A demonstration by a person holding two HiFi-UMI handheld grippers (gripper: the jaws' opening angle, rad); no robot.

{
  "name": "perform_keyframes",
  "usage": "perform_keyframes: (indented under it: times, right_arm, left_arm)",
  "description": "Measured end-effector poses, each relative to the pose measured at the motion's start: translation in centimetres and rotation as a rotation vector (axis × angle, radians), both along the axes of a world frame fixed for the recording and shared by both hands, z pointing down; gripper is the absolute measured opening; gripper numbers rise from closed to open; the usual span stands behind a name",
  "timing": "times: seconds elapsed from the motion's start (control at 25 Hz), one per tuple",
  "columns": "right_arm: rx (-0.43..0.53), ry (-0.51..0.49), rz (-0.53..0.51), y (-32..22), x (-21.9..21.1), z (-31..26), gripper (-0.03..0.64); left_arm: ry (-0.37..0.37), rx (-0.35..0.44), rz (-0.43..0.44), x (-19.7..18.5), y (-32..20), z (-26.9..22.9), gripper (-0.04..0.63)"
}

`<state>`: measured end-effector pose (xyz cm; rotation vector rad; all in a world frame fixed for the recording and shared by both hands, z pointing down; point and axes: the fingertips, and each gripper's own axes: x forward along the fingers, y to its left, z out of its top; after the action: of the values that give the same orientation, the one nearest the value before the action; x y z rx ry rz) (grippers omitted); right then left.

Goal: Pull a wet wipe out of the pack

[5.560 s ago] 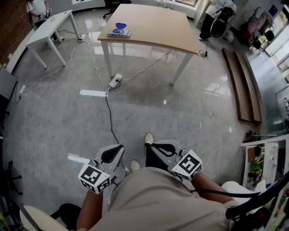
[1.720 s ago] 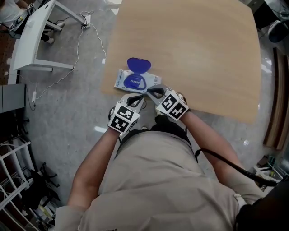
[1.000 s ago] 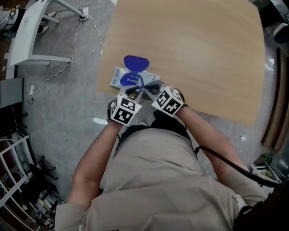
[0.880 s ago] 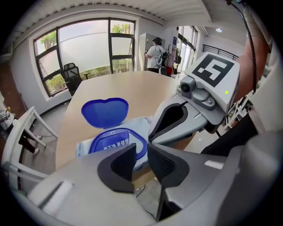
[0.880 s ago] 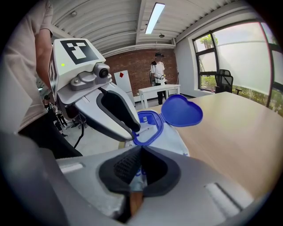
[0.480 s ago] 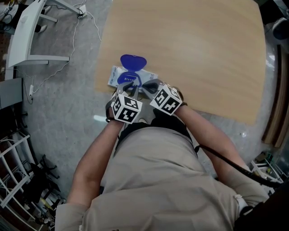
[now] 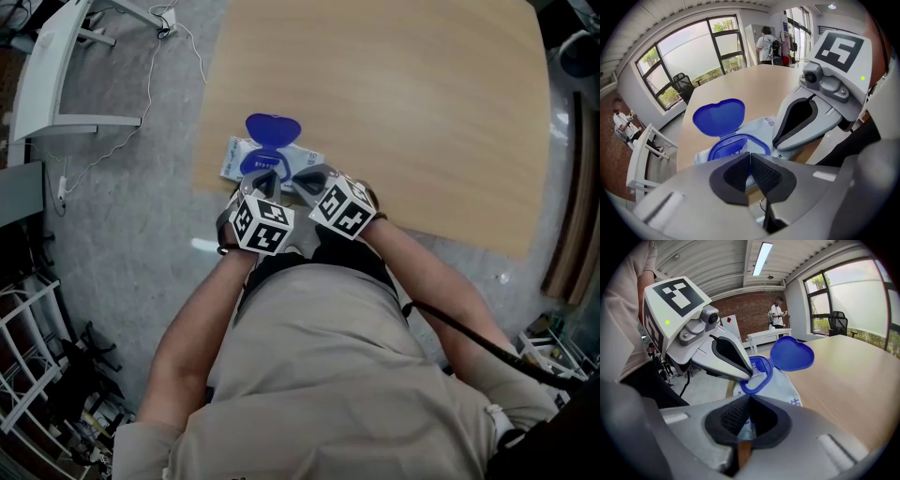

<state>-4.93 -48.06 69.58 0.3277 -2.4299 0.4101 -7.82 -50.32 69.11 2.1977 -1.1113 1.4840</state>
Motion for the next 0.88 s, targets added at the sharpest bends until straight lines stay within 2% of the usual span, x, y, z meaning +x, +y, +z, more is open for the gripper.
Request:
perform_keyframes:
  times: [0.88]
  right_arm:
    - [0.008,0.043,-0.007,0.3,-0.4,-0.1,0.002]
  left_arm:
    - [0.092,0.03,-0.001,0.3,0.7,-4.1,0.006]
